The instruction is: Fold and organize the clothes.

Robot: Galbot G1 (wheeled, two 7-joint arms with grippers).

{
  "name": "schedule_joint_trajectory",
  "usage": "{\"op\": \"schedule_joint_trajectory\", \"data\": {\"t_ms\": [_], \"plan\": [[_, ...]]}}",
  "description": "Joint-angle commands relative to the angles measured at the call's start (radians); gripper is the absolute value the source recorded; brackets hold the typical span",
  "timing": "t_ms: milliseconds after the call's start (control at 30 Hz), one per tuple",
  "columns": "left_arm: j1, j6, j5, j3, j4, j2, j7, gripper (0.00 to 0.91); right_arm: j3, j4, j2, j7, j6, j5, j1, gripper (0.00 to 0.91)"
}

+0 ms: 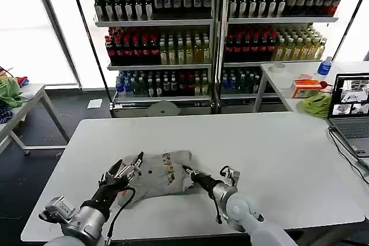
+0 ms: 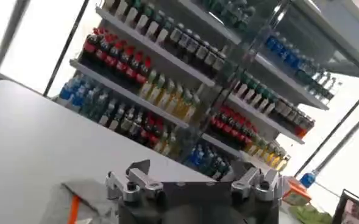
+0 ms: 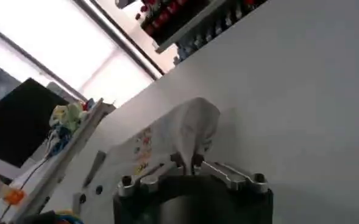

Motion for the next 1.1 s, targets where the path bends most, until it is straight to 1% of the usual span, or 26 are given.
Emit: {"op": "schedule_joint_trajectory", "data": {"t_ms": [33, 133, 200, 267, 300, 333, 367, 400, 500, 633, 700, 733, 767, 800, 833, 867, 900, 1000, 1033, 1067, 1100], "plan": [[0.014, -0.001, 0.003, -0.011, -0.009, -0.002, 0.004, 0.907, 0.17, 0.058, -0.045, -0.034, -0.046, 0.168, -0.121, 0.0], [0.015, -0.002, 0.003, -0.011, -0.011, -0.001, 0.007, 0.907, 0.222, 0.077, -0.074, -0.018, -0.088, 0.162, -0.155, 0.0], [0.016, -0.003, 0.003, -0.01, -0.012, 0.002, 0.008, 0.907, 0.25, 0.089, -0.097, -0.01, -0.098, 0.16, -0.175, 0.0], [0.014, -0.003, 0.003, -0.009, -0.012, 0.004, 0.009, 0.907, 0.266, 0.102, -0.122, -0.002, -0.114, 0.126, -0.184, 0.0], [0.014, -0.003, 0.002, -0.008, -0.012, 0.004, 0.009, 0.907, 0.273, 0.11, -0.14, -0.014, -0.124, 0.083, -0.191, 0.0], [0.013, -0.003, 0.001, -0.007, -0.012, 0.004, 0.009, 0.907, 0.28, 0.116, -0.154, -0.005, -0.139, 0.021, -0.192, 0.0], [0.012, -0.003, 0.001, -0.006, -0.011, 0.004, 0.009, 0.907, 0.282, 0.117, -0.159, -0.002, -0.162, -0.016, -0.191, 0.0], [0.011, -0.003, 0.001, -0.004, -0.01, 0.004, 0.009, 0.907, 0.289, 0.118, -0.176, -0.008, -0.181, -0.077, -0.19, 0.0], [0.01, -0.005, 0.002, -0.001, -0.012, 0.002, 0.018, 0.907, 0.306, 0.123, -0.198, -0.003, -0.215, -0.133, -0.185, 0.0], [0.014, -0.005, -0.001, -0.003, -0.022, 0.004, 0.02, 0.907, 0.318, 0.144, -0.239, -0.01, -0.218, -0.177, -0.189, 0.0], [0.019, -0.005, -0.001, -0.002, -0.026, 0.007, 0.019, 0.907, 0.316, 0.145, -0.256, -0.013, -0.217, -0.235, -0.192, 0.0], [0.022, -0.005, -0.001, -0.001, -0.029, 0.006, 0.019, 0.907, 0.32, 0.145, -0.262, -0.023, -0.216, -0.268, -0.196, 0.101], [0.024, -0.005, -0.001, -0.001, -0.031, 0.006, 0.02, 0.907, 0.326, 0.147, -0.272, -0.027, -0.216, -0.298, -0.198, 0.363], [0.025, -0.005, -0.001, -0.002, -0.032, 0.003, 0.019, 0.907, 0.328, 0.147, -0.275, -0.029, -0.215, -0.309, -0.198, 0.363], [0.026, -0.005, -0.001, -0.001, -0.032, 0.001, 0.02, 0.907, 0.338, 0.149, -0.276, -0.034, -0.211, -0.323, -0.198, 0.705], [0.026, -0.005, -0.001, -0.001, -0.03, -0.001, 0.022, 0.907, 0.341, 0.15, -0.276, -0.036, -0.205, -0.325, -0.197, 0.887], [0.026, -0.005, -0.001, 0.0, -0.028, -0.003, 0.022, 0.907, 0.347, 0.153, -0.276, -0.051, -0.197, -0.34, -0.197, 0.907], [0.027, -0.006, 0.0, 0.002, -0.029, -0.004, 0.022, 0.907, 0.367, 0.173, -0.275, -0.068, -0.187, -0.408, -0.209, 0.907], [0.029, -0.005, 0.0, 0.002, -0.031, -0.003, 0.022, 0.907, 0.374, 0.18, -0.276, -0.073, -0.186, -0.452, -0.218, 0.907], [0.031, -0.005, 0.0, 0.001, -0.033, -0.002, 0.023, 0.907, 0.387, 0.188, -0.277, -0.089, -0.172, -0.523, -0.232, 0.907], [0.032, -0.005, 0.0, 0.001, -0.034, -0.001, 0.024, 0.907, 0.39, 0.19, -0.277, -0.101, -0.15, -0.57, -0.24, 0.907]]}}
